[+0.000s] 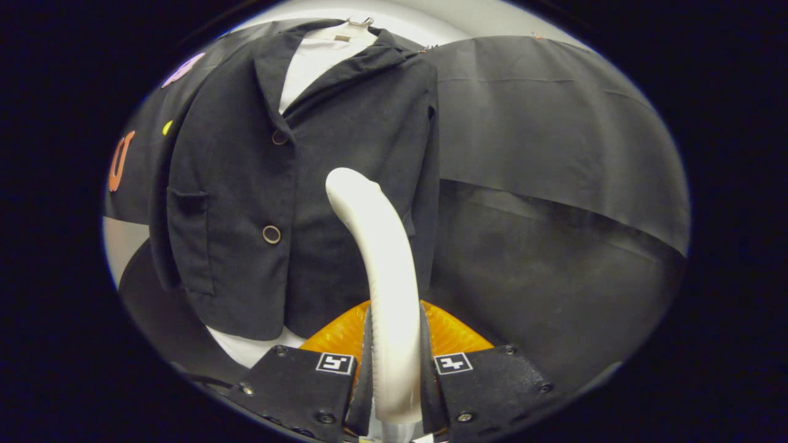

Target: Iron the clothes twice with a garment steamer, once on the left side and once on the right side.

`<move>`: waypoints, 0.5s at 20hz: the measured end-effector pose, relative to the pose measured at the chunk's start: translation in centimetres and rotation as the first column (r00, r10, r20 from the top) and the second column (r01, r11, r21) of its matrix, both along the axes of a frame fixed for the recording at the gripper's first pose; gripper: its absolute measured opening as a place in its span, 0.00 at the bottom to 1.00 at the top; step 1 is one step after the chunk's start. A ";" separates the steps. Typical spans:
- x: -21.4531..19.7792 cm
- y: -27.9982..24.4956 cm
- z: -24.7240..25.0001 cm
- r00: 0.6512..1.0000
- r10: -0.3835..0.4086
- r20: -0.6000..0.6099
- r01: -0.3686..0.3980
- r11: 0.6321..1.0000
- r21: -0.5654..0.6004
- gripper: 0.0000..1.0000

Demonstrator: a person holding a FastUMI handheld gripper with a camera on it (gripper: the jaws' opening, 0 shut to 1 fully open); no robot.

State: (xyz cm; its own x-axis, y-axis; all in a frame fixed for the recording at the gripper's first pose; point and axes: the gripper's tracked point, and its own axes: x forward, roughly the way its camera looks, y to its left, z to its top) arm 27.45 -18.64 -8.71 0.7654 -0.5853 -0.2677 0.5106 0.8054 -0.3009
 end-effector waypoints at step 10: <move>-1.6 -0.3 -4.2 0.998 0.000 -0.070 0.003 0.999 0.039 0.34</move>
State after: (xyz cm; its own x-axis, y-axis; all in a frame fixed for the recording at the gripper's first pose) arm 25.83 -18.94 -12.94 0.7430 -0.5744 -0.3435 0.4908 0.8166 -0.3038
